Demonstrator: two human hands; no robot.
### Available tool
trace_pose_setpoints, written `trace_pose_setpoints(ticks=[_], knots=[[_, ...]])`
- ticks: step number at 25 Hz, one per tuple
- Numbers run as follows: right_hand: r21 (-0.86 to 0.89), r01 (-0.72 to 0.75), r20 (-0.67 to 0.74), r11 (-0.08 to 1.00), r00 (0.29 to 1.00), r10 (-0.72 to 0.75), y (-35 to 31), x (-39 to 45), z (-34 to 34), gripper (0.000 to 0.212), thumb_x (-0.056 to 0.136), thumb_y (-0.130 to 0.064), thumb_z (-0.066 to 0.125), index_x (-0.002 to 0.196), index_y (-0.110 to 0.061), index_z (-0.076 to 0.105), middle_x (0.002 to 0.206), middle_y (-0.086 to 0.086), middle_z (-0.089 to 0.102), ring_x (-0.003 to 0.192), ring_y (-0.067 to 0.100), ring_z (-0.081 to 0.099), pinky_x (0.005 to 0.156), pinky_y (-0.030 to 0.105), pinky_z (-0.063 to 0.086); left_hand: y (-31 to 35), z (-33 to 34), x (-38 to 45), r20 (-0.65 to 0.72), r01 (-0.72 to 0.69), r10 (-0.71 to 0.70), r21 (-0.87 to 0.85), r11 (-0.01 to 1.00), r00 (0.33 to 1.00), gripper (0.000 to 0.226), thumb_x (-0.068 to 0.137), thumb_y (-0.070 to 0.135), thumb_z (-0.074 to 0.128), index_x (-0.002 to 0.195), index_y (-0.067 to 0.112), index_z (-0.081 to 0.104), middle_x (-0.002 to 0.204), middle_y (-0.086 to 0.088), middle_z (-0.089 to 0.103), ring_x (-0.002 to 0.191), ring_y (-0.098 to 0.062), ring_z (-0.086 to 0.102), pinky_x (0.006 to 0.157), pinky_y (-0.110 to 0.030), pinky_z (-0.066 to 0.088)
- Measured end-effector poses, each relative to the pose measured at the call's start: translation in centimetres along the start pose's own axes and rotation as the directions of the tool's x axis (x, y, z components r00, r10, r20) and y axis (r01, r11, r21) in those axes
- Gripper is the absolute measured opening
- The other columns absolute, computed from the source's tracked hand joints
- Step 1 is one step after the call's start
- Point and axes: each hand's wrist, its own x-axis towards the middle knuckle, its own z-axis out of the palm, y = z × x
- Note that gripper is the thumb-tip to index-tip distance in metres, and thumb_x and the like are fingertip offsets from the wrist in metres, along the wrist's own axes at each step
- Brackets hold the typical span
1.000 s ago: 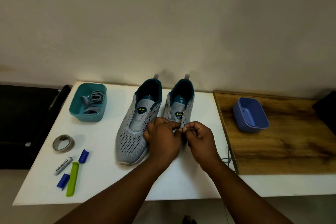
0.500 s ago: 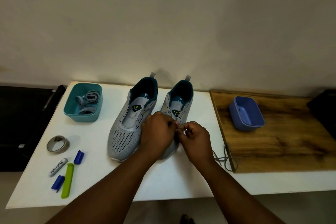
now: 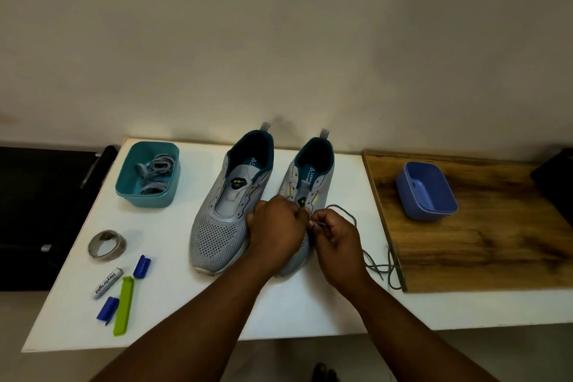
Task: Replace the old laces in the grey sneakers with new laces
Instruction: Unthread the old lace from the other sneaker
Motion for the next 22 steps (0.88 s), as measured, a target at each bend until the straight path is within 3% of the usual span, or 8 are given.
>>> trace_pose_setpoints(ticks=[2,5,7,11,13,16,18,22], knots=[[-0.09,0.095,-0.026,0.991,0.995,-0.098,0.1,0.0,0.0,0.011,0.102,-0.015,0.061,0.099,-0.02,0.07,0.09,-0.014,0.066,0.088,0.007,0.065,0.077,0.022,0.05,-0.4,0.8,0.3,-0.006,0.044,-0.045,-0.176,0.983,0.999,0.043,0.097,0.045,0.056,0.067,0.018,0.07,0.076,0.005,0.06,0.092,-0.025,0.064,0.083,-0.037,0.048],[0.069,-0.084,-0.103,0.994,0.991,0.091,-0.6,-0.1,0.8,0.012,0.102,-0.016,0.061,0.095,-0.021,0.069,0.087,-0.01,0.069,0.085,0.011,0.067,0.075,0.029,0.054,-0.6,1.6,0.0,-0.076,0.029,-0.055,-0.309,0.95,0.996,0.04,0.094,0.049,0.059,0.065,0.024,0.07,0.083,0.005,0.061,0.083,-0.02,0.063,0.08,-0.039,0.052],[0.019,-0.129,-0.151,0.992,0.98,0.13,-1.0,-0.3,1.3,0.012,0.102,-0.019,0.06,0.093,-0.022,0.067,0.085,-0.009,0.068,0.082,0.008,0.066,0.073,0.03,0.053,-0.8,2.0,0.1,-0.094,0.01,-0.047,-0.366,0.931,0.994,0.04,0.089,0.057,0.058,0.069,0.027,0.073,0.084,0.006,0.065,0.082,-0.016,0.065,0.08,-0.039,0.054],[-0.184,0.015,-0.11,0.983,0.993,-0.035,-1.2,0.1,0.3,0.013,0.104,-0.02,0.055,0.097,-0.019,0.065,0.085,-0.016,0.061,0.083,0.0,0.059,0.071,0.016,0.044,-0.6,1.6,-0.2,-0.056,0.018,-0.056,-0.524,0.852,0.997,0.038,0.084,0.062,0.058,0.078,0.029,0.078,0.076,0.011,0.074,0.077,-0.007,0.07,0.079,-0.042,0.059],[-0.224,0.062,-0.08,0.973,0.993,-0.081,-0.7,-0.1,0.1,0.013,0.105,-0.021,0.054,0.098,-0.02,0.066,0.087,-0.015,0.061,0.083,-0.001,0.059,0.073,0.014,0.044,-0.5,1.5,-0.3,-0.04,0.015,-0.039,-0.471,0.882,0.998,0.032,0.087,0.057,0.06,0.084,0.03,0.077,0.078,0.011,0.073,0.078,-0.006,0.069,0.08,-0.04,0.058],[0.064,-0.227,-0.108,0.972,0.966,0.233,-0.6,0.0,1.0,0.02,0.104,-0.025,0.058,0.086,-0.022,0.065,0.076,-0.006,0.066,0.07,0.004,0.059,0.066,0.024,0.045,-0.4,1.8,-0.7,-0.129,-0.028,-0.007,-0.268,0.963,0.992,0.024,0.088,0.058,0.057,0.095,0.039,0.07,0.088,0.016,0.068,0.088,-0.008,0.064,0.081,-0.038,0.054],[0.176,-0.33,-0.041,0.928,0.939,0.341,-0.7,0.4,0.7,0.019,0.102,-0.02,0.06,0.085,-0.02,0.069,0.075,-0.005,0.068,0.069,0.008,0.06,0.065,0.029,0.047,-0.4,1.5,-0.6,-0.13,-0.02,-0.016,-0.27,0.963,0.991,0.021,0.088,0.053,0.059,0.088,0.037,0.072,0.082,0.015,0.067,0.082,-0.007,0.063,0.076,-0.033,0.053],[-0.196,0.02,-0.013,0.98,1.0,-0.023,-0.5,-0.2,0.0,0.015,0.103,-0.016,0.057,0.092,-0.019,0.067,0.083,-0.011,0.064,0.08,0.005,0.061,0.07,0.022,0.048,-0.2,0.4,0.1,-0.035,0.069,-0.086,-0.346,0.936,0.996,0.027,0.084,0.034,0.067,0.062,0.019,0.065,0.055,0.005,0.06,0.058,-0.013,0.058,0.06,-0.033,0.049]])
